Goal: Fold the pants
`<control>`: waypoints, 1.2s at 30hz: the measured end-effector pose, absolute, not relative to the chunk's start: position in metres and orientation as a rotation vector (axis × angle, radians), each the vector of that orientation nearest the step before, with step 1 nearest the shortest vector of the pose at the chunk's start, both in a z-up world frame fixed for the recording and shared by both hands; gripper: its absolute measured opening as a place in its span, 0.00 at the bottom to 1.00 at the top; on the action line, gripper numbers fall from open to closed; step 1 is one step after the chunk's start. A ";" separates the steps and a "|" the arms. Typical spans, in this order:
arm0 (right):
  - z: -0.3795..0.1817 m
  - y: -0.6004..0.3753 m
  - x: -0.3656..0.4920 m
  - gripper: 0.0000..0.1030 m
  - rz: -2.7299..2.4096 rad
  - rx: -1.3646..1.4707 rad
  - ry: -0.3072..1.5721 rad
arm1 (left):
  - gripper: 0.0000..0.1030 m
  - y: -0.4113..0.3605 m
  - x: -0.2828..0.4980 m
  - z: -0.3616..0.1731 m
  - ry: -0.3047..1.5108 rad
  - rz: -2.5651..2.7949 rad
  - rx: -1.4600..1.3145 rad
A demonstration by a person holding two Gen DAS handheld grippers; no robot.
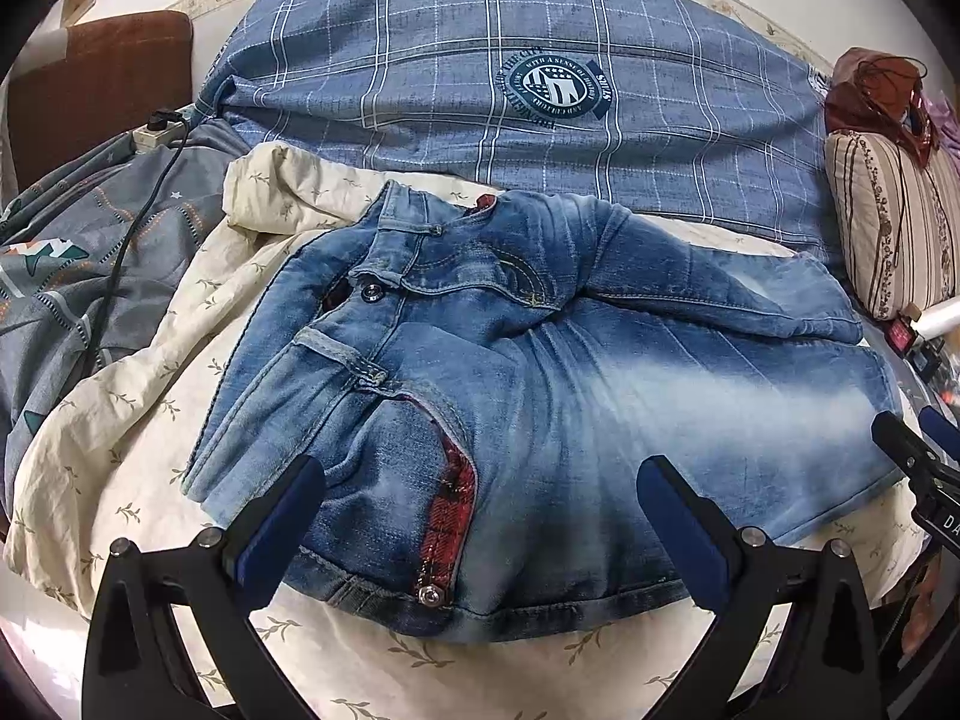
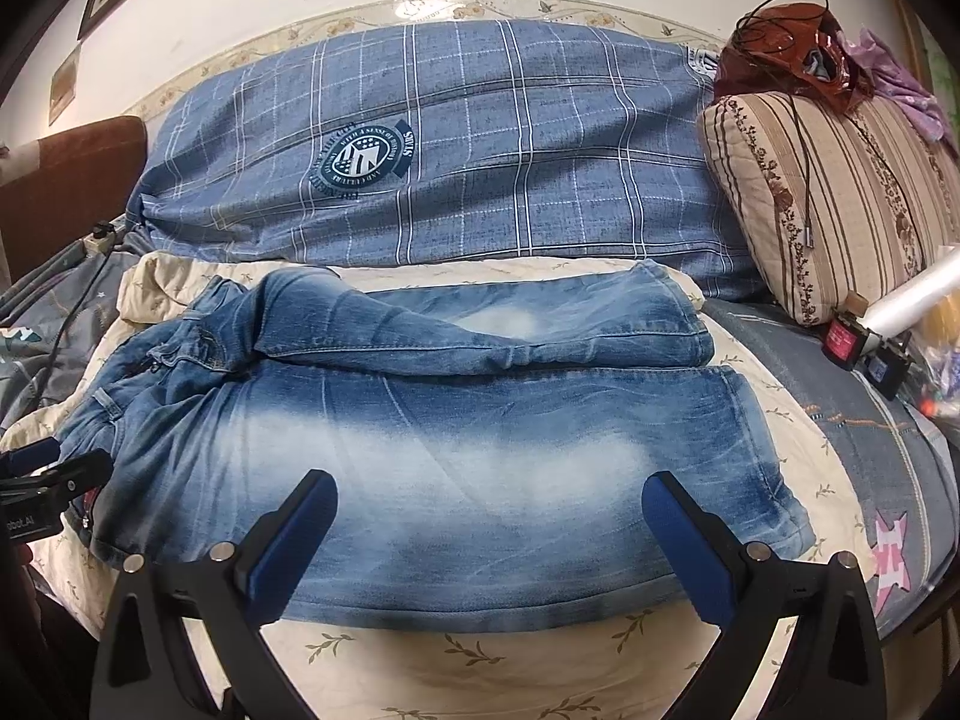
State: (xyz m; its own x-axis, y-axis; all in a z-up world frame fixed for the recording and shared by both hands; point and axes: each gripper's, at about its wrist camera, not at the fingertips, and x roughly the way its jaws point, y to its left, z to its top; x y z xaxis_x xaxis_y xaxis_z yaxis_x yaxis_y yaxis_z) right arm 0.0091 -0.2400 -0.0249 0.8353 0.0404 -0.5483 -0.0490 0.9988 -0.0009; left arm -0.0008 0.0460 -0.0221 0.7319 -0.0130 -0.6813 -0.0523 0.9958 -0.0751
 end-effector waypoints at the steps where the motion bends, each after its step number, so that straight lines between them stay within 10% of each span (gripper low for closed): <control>1: -0.025 -0.240 0.009 1.00 0.049 -0.016 0.582 | 1.00 0.047 -0.001 -0.022 0.750 0.022 -0.093; 36: -0.030 -0.244 0.011 1.00 0.039 -0.014 0.606 | 1.00 0.061 -0.008 -0.023 0.744 0.038 -0.120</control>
